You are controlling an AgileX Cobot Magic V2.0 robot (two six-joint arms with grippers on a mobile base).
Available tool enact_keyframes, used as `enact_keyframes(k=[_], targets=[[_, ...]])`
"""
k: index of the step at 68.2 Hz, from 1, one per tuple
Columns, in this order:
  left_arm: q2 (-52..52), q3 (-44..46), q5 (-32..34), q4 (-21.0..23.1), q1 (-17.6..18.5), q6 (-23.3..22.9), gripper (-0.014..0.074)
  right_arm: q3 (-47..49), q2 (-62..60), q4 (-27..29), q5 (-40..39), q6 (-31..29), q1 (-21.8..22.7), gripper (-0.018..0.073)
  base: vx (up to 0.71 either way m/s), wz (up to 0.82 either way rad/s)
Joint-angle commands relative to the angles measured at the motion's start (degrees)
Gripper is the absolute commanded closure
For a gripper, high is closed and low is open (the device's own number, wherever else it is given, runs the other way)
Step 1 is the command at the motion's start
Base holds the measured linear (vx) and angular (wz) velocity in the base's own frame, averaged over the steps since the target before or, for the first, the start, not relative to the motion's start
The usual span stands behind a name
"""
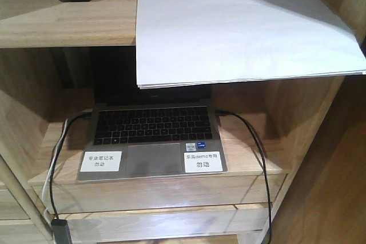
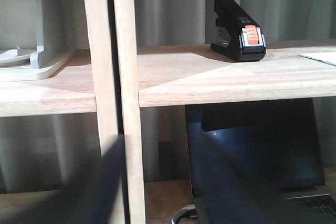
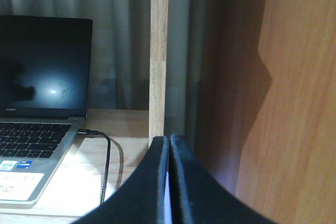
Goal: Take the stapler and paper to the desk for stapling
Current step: 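Close the left gripper around the black stapler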
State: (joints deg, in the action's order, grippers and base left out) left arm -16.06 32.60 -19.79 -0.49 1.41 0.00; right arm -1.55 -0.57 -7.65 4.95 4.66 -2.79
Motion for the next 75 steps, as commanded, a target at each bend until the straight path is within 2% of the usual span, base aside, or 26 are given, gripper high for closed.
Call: enact_keyframes(k=[1,14,18,25,30,36,51,58,63,75], targets=[[-1.21,1.83,5.62,0.05,0.27,0.00,0.0106,-0.26,-0.60,-0.31,-4.43,-0.19,0.31,0.0569,0.00,0.00],[-1.21,1.83,5.76,0.49,0.27,-0.72,0.0101,-0.26,-0.60,-0.31,-4.43,-0.19,0.31,0.0569,0.00,0.00],[-1.21,1.83,5.67,1.88,0.27,-1.25,0.0101,-0.26,-0.60,-0.31,-4.43,-0.19,0.31,0.0569,0.00,0.00],[-1.21,2.52,4.61,2.21,0.43,0.00,0.0108,-0.26,-0.60,-0.31,-4.43,-0.19,0.31,0.0569,0.00,0.00],[-1.21,3.73,3.84,2.21,2.35,3.75,0.0123,-0.26,-0.60,-0.31,-4.43,-0.19,0.31,0.0569,0.00,0.00],[-2.42,5.59,3.86,3.33,5.61,6.11,0.0135,-0.26,-0.60,-0.31,-4.43,-0.19,0.31,0.0569,0.00,0.00],[-12.19,13.63,0.75,4.55,14.69,6.53,0.0136,-0.26,-0.60,-0.31,-4.43,-0.19,0.31,0.0569,0.00,0.00],[-18.66,18.22,0.60,4.55,17.59,7.66,0.0136,-0.26,-0.60,-0.31,-4.43,-0.19,0.31,0.0569,0.00,0.00],[-24.59,22.62,-0.37,4.55,18.60,7.47,0.0136,-0.26,-0.60,-0.31,-4.43,-0.19,0.31,0.0569,0.00,0.00],[-37.99,34.94,-3.49,4.57,18.54,6.97,0.0136,-0.26,-0.60,-0.31,-4.43,-0.19,0.31,0.0569,0.00,0.00]])
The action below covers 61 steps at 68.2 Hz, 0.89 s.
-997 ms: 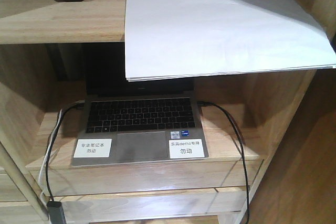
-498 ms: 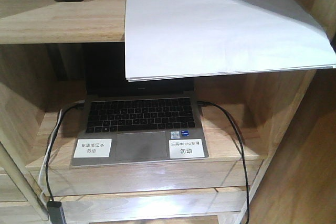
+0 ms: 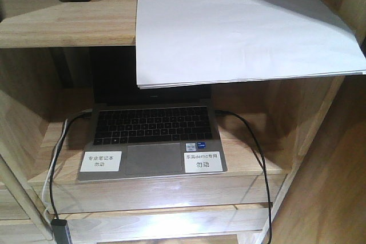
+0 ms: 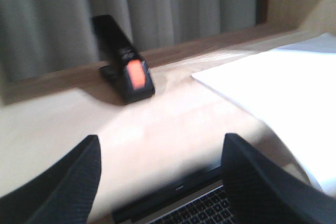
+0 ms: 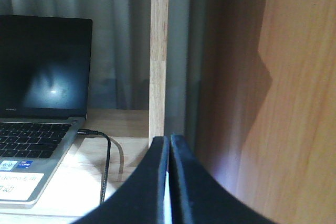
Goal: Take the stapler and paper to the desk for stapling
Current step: 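Close the left gripper around the black stapler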
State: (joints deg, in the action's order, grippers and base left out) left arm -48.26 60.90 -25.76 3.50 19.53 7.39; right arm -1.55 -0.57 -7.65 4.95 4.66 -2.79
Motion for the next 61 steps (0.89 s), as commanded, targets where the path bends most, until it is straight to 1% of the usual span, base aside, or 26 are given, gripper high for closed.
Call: enact_keyframes(k=[1,8,15,23,27,32,38,51,61], targets=[[-6.89,8.35,1.97,0.58,0.41,-0.42,0.0136,-0.26,-0.60,-0.31,-4.43,-0.19,0.31,0.0569,0.00,0.00],[-15.14,17.32,-1.34,0.56,0.41,-0.80,0.0136,-0.26,-0.60,-0.31,-4.43,-0.19,0.31,0.0569,0.00,0.00],[-22.36,26.70,-5.66,-0.11,0.41,-4.17,0.0136,-0.26,-0.60,-0.31,-4.43,-0.19,0.31,0.0569,0.00,0.00],[-30.12,37.69,-11.60,-4.43,0.41,-9.99,0.0136,-0.26,-0.60,-0.31,-4.43,-0.19,0.31,0.0569,0.00,0.00],[-33.57,42.76,-14.31,-6.90,0.41,-14.13,0.0136,-0.26,-0.60,-0.31,-4.43,-0.19,0.31,0.0569,0.00,0.00],[-37.58,48.41,-17.35,-8.90,0.41,-16.96,0.0136,-0.26,-0.60,-0.31,-4.43,-0.19,0.31,0.0569,0.00,0.00],[-42.12,54.91,-21.40,-9.07,0.41,-18.42,0.0136,-0.26,-0.60,-0.31,-4.43,-0.19,0.31,0.0569,0.00,0.00],[-49.21,64.89,-27.99,-9.46,0.41,-18.72,0.0136,-0.26,-0.60,-0.31,-4.43,-0.19,0.31,0.0569,0.00,0.00],[-52.68,69.23,-32.04,-15.72,0.41,-22.94,0.0136,-0.26,-0.60,-0.31,-4.43,-0.19,0.31,0.0569,0.00,0.00]])
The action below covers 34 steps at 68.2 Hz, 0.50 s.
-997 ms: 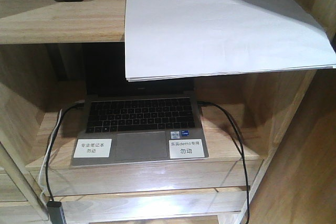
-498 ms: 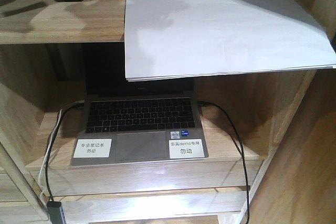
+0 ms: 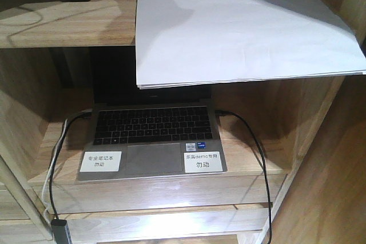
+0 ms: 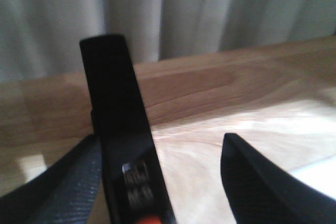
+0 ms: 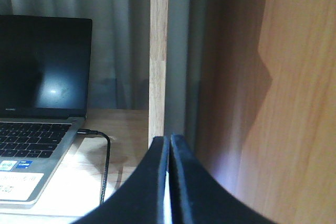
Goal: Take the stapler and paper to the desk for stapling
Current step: 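Close the left gripper around the black stapler, then lift the stapler off the shelf and lower it toward the robot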
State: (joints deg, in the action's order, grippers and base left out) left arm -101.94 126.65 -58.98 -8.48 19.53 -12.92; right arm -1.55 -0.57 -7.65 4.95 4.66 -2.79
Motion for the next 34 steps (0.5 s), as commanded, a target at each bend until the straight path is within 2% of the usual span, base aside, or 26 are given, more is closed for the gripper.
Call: enact_keyframes(k=[1,34], targets=[[0.76,3.64,1.09,-4.09,0.41,-2.71,0.0136,-0.26,-0.60,-0.31,-4.43,-0.19,0.31,0.0569,0.00,0.00],[-2.52,3.91,1.52,-4.39,0.34,-4.06,0.0150,-0.26,-0.60,-0.31,-4.43,-0.19,0.31,0.0569,0.00,0.00]])
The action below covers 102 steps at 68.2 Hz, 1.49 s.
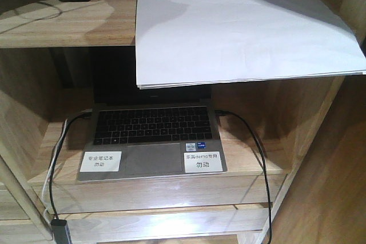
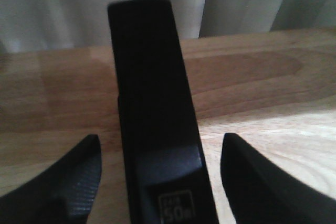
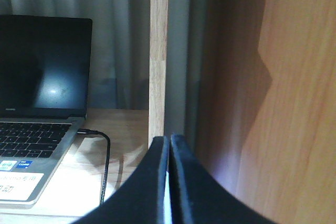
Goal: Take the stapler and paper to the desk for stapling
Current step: 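Lift the stapler off the shelf and lower it toward the robot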
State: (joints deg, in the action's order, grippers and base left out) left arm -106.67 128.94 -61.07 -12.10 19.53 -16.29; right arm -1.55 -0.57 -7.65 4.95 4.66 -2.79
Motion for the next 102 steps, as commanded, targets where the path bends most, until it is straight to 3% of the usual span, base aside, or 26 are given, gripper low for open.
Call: enact_keyframes(k=[1,9,20,47,62,73,86,102], targets=[[2.21,1.62,3.56,-0.77,0.34,-0.69,0.0157,-0.26,-0.60,-0.31,-4.43,-0.19,0.31,0.0569,0.00,0.00],[2.13,1.62,3.25,-0.36,0.34,-0.82,0.0296,-0.26,-0.60,-0.31,-4.43,-0.19,0.31,0.0569,0.00,0.00],[2.13,1.62,3.23,-0.36,0.34,-1.68,0.0605,-0.26,-0.60,-0.31,-4.43,-0.19,0.31,0.0569,0.00,0.00],[5.34,1.62,4.16,-0.36,0.41,-1.47,0.0603,-0.26,-0.60,-0.31,-4.43,-0.19,0.31,0.0569,0.00,0.00],[9.54,0.02,4.69,-0.31,0.91,4.08,0.0603,-0.26,-0.60,-0.31,-4.43,-0.19,0.31,0.0569,0.00,0.00],[15.50,-8.50,9.42,3.86,1.55,8.14,0.0603,-0.26,-0.60,-0.31,-4.43,-0.19,0.31,0.0569,0.00,0.00],[26.94,-24.48,19.18,10.82,1.55,12.63,0.0603,-0.26,-0.60,-0.31,-4.43,-0.19,0.31,0.0569,0.00,0.00],[41.94,-42.18,23.70,16.66,1.55,21.57,0.0603,-0.26,-0.60,-0.31,-4.43,-0.19,0.31,0.0569,0.00,0.00]])
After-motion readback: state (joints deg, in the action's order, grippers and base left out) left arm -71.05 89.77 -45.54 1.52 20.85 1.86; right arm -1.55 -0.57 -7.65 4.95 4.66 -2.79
